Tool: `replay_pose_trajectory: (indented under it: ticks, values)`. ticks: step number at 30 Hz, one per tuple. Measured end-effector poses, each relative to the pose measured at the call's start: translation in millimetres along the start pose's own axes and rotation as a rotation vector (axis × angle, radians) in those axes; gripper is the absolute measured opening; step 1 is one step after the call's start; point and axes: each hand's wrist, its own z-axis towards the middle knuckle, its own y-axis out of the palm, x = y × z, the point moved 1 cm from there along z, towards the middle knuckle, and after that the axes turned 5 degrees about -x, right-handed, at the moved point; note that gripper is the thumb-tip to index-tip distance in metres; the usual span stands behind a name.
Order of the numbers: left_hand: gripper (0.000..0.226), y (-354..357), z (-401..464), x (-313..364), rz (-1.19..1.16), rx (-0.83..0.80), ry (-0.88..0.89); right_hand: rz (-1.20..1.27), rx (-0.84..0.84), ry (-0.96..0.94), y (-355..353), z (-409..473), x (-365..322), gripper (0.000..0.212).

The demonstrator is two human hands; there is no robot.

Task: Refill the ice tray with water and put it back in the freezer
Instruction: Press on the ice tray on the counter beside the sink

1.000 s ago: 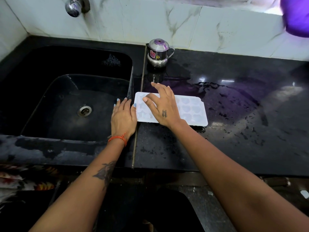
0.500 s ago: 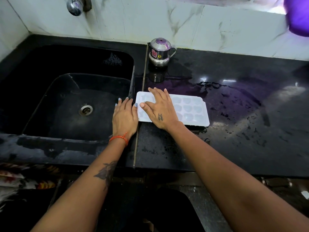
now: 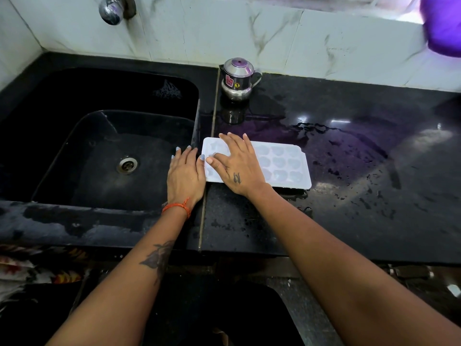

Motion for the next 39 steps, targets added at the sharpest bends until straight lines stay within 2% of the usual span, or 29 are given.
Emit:
replay_pose_trajectory:
  ticks: [7, 16, 22, 30, 39]
  values:
    - [0.045, 0, 0, 0, -0.009, 0.005, 0.004, 0.034, 0.040, -0.006, 2, 0, 2, 0.058]
    - [0.045, 0, 1, 0, 0.008, 0.009, 0.001, 0.177, 0.174, 0.040, -22, -12, 17, 0.046]
    - [0.046, 0, 1, -2, -0.001, 0.013, 0.007, 0.139, 0.277, 0.140, -44, -45, 54, 0.042]
    - [0.045, 2, 2, -2, 0.000, 0.019, 0.015, 0.091, 0.332, 0.304, -53, -95, 87, 0.041]
    - [0.045, 0, -2, 1, 0.007, 0.060, 0.067, 0.008, 0.349, 0.324, -37, -123, 98, 0.044]
